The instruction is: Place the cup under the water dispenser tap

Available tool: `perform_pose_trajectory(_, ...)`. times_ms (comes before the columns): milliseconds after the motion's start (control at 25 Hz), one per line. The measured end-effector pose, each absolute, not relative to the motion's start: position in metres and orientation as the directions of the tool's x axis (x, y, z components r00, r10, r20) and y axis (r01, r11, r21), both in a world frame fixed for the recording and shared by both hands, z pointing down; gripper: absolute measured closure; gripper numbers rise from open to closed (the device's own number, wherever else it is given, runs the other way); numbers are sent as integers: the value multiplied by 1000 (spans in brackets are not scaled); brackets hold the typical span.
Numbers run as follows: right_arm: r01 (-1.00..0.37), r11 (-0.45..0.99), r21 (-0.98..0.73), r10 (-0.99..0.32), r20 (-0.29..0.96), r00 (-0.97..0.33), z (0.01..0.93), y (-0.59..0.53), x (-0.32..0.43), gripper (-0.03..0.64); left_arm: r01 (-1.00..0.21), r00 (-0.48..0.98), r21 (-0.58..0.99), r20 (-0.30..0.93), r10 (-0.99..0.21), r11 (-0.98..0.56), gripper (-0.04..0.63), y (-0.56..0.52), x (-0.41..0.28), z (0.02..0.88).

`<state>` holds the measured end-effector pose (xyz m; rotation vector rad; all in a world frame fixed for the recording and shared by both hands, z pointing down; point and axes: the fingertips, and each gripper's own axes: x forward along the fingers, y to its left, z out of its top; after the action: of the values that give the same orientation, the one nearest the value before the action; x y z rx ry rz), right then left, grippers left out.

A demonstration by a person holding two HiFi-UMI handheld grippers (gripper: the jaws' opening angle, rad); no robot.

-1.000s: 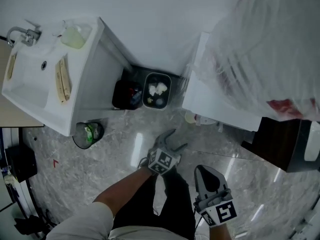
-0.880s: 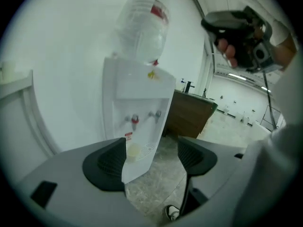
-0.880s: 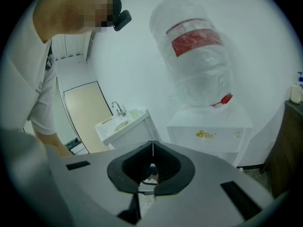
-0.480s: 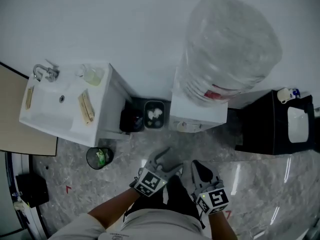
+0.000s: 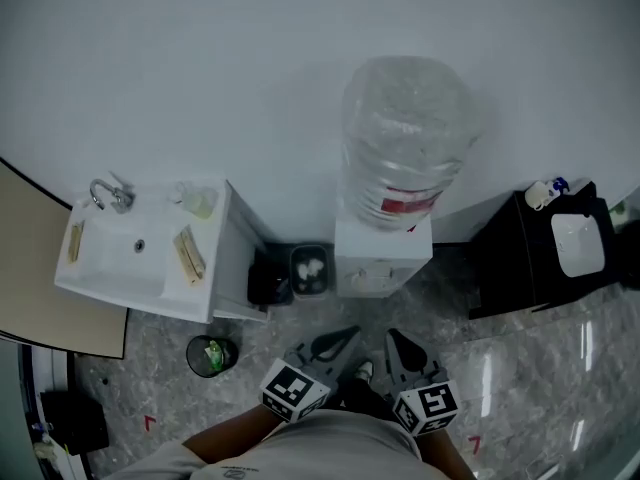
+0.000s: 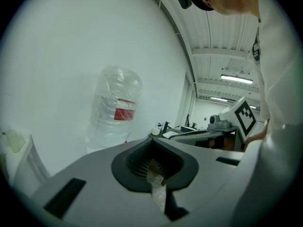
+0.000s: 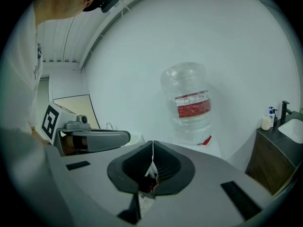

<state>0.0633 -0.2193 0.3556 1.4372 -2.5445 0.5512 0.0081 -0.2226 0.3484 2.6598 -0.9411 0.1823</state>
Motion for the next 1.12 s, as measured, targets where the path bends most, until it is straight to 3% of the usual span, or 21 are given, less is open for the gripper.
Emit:
perform_pose_trajectory(400,-852,501,-152,-802,290,-523,319,-213,58,600,-618,786,222,164,-596,-754,591,-211,18,307)
perform_pose_trajectory(1120,-840,520,-151,-788,295,-541,320,-230,61,601,-651,759,207,185,-625,-730,591,-225,16,315)
